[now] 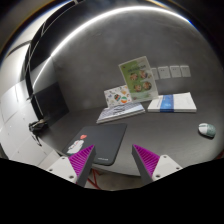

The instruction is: Arrange mouse

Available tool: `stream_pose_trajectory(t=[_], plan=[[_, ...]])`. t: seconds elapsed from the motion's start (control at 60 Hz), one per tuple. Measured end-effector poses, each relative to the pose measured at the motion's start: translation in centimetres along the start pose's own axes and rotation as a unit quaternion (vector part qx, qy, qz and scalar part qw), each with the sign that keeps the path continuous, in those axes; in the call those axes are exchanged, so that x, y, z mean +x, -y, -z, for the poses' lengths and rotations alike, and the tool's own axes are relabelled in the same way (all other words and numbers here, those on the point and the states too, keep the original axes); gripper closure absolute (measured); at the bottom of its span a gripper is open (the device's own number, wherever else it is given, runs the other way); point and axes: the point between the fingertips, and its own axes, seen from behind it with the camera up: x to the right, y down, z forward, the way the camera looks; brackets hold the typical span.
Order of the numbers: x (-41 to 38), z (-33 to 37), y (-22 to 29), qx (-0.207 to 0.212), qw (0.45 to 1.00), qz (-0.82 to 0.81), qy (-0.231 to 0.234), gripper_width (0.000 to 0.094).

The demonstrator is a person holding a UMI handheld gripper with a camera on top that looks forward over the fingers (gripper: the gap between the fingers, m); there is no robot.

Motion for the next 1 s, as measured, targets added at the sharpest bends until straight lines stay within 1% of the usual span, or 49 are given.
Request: stream_pose_trajectory(t=[0.1,0.267,0.417,0.483,0.617,0.7,0.85,0.883,0.933,1.0], plan=[[2.0,-0.5,-0.5,-0.004,0.999,-0.007,-0.05,0.0146],[8.0,0.5,-1.3,-0.007,0.984,-0.024,-0.179,0.0148],[13.1,4.0,-1.7,-0.003,0.966,-0.023,-0.258,0.0145],[16.3,5.8,-2.0,-0.009,0.955,-0.016,-0.294,0.0145],[23.9,8.8,-2.2,-0.02,0.935,0.005,-0.354,0.0144],[28.3,9.7,-2.2,-0.025,0.931,0.01,-0.364,0.0144],[35.1,9.7,-1.7,-0.038,0.933,0.037,-0.356,0.0145],[36.3,9.4,-1.5,-0.042,0.935,0.042,-0.35,0.0138],[37.6,8.6,-0.8,-0.037,0.941,0.042,-0.334,0.0144],[38.7,7.7,0.0,-0.043,0.95,0.034,-0.306,0.0148]])
